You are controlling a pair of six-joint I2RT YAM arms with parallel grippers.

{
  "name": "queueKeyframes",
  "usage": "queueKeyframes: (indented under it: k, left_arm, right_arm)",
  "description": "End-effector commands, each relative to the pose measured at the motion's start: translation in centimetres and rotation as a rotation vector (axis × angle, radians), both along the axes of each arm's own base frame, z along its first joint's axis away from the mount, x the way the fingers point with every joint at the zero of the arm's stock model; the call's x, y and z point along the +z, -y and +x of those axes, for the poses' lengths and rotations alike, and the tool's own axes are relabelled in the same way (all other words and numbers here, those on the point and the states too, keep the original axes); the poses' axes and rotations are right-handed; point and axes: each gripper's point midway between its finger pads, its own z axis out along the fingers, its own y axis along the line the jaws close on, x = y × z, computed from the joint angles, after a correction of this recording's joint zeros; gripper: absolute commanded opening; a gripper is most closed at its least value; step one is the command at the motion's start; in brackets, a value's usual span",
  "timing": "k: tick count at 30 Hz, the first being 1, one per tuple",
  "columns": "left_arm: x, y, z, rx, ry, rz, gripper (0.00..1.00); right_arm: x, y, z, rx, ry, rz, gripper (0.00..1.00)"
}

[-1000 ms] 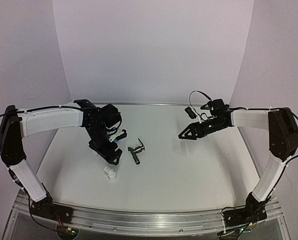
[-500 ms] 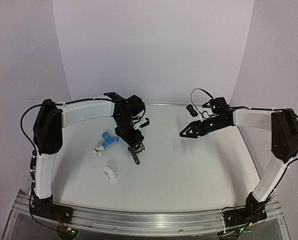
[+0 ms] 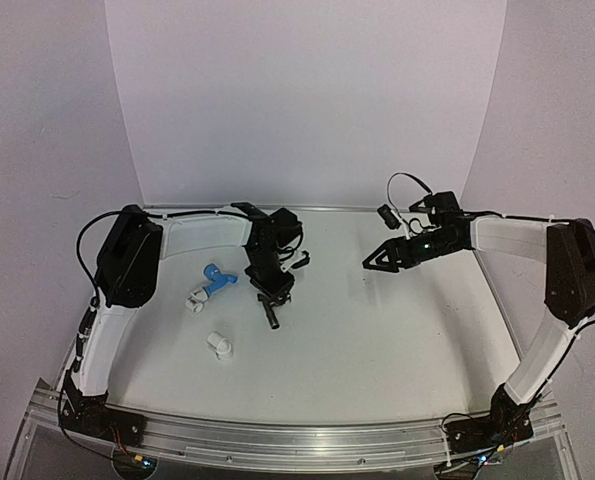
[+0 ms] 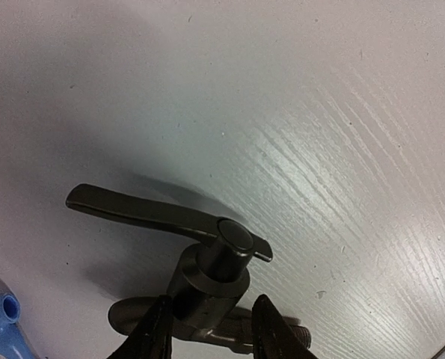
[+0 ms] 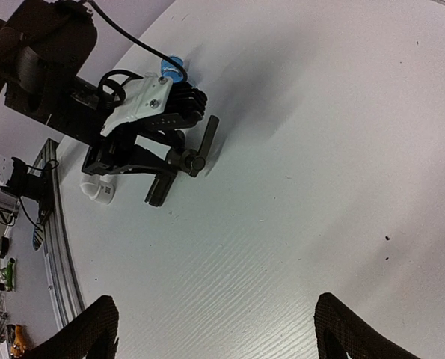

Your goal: Install the water faucets

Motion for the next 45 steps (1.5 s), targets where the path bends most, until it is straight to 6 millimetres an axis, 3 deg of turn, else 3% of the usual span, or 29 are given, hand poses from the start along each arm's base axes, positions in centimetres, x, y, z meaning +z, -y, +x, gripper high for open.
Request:
queueKeyframes:
  k: [1, 13, 15, 18, 20, 23, 31, 33, 38, 45]
  left_arm:
    - [0.9, 1.6, 1.4, -0.011, 0.05, -0.068, 0.34]
    - [-0.6, 2.0, 1.2, -0.099, 0.086, -0.012, 0.37]
    - [-0.8, 1.9, 1.1, -0.103, 0.083, 0.001, 0.33]
    - [0.2, 2.2, 0.8, -0.099, 0.074, -0.034, 0.19]
    - [2.3, 3.1, 0.3, -0.111, 0.08, -0.119, 0.09]
    - [6.3, 4.1, -0.3, -0.115, 0.11, -0.258, 0.03]
    - [17.4, 6.0, -2.6, -0.101, 0.104, -0.635, 0.0]
    - [21.7, 6.4, -3.6, -0.123, 0.102, -0.817, 0.0]
    - [29.6, 6.4, -6.8, -0.228, 0.089, -1.145, 0.0]
    - [36.6, 5.3, -10.0, -0.332, 0.069, -1.421, 0.0]
  right_arm:
    - [1.1, 0.1, 0.0, -0.006, 0.03, 0.008, 0.87]
    - [1.3, 0.0, 0.0, -0.005, 0.029, 0.014, 0.87]
    - [1.3, 0.0, 0.0, -0.006, 0.031, 0.01, 0.87]
    - [1.4, 0.2, 0.0, -0.01, 0.04, 0.005, 0.87]
    - [1.5, 0.1, 0.0, -0.008, 0.044, 0.005, 0.87]
    - [2.2, 0.1, 0.1, -0.005, 0.064, 0.01, 0.88]
    - [5.8, 0.5, 0.1, -0.01, 0.176, 0.007, 0.88]
    - [6.9, 0.5, -0.1, -0.007, 0.209, 0.012, 0.88]
    - [10.4, -0.9, -2.8, 0.127, 0.229, 0.148, 0.88]
    - [14.8, -3.4, -6.1, 0.258, 0.325, 0.223, 0.86]
